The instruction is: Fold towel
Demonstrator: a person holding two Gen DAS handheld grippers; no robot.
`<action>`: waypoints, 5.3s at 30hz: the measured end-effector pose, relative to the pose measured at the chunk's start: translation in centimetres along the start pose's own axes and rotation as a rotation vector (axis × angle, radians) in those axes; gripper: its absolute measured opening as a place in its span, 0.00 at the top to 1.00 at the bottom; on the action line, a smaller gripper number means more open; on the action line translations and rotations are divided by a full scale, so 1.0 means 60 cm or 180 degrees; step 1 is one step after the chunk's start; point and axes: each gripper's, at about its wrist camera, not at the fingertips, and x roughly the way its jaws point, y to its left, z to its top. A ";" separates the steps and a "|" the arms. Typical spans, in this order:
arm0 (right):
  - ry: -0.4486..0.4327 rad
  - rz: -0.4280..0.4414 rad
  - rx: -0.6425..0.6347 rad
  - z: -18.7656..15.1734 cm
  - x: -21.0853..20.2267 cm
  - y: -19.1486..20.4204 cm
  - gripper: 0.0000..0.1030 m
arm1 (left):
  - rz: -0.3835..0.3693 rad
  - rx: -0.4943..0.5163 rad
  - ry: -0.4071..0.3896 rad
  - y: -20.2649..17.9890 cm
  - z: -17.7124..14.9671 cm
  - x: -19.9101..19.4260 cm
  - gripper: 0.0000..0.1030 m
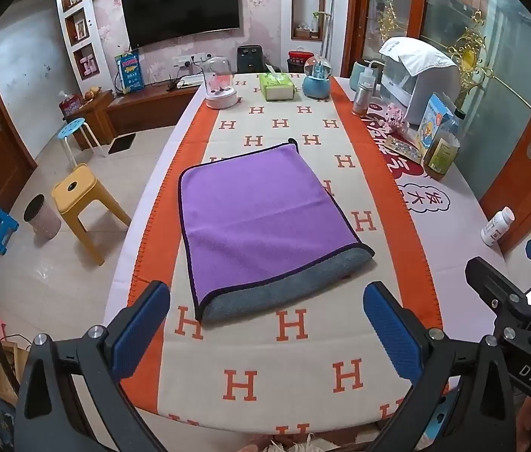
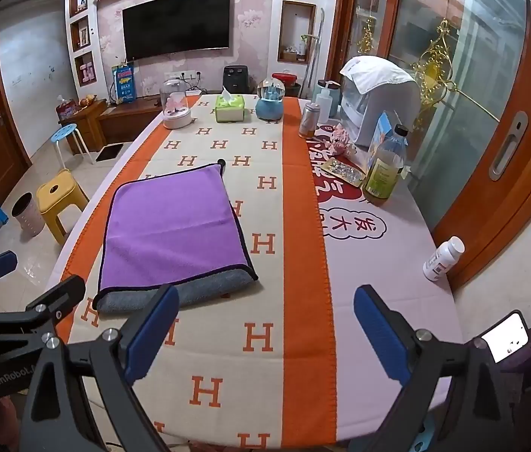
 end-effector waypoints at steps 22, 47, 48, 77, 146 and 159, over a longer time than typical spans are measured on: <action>-0.0010 0.0011 -0.0012 0.001 0.004 0.013 0.09 | -0.0042 -0.0018 0.0112 0.008 -0.007 0.018 0.01; -0.0024 0.0102 -0.0086 0.013 -0.002 0.002 0.11 | 0.0042 -0.0044 0.0086 0.003 0.002 0.013 0.01; -0.0024 0.0101 -0.0085 0.013 -0.002 0.002 0.11 | 0.0042 -0.0046 0.0085 0.003 0.003 0.012 0.01; -0.0030 0.0223 -0.0190 0.032 0.011 -0.003 0.11 | 0.0126 -0.0150 0.0106 0.000 0.017 0.012 0.01; 0.1240 0.1481 -0.1149 0.036 0.431 -0.001 0.49 | -0.0484 -0.0145 0.0889 0.178 -0.062 0.358 0.19; 0.1538 0.1780 -0.1259 0.029 0.472 0.004 0.74 | -0.0899 0.0214 0.0952 0.165 -0.050 0.373 0.38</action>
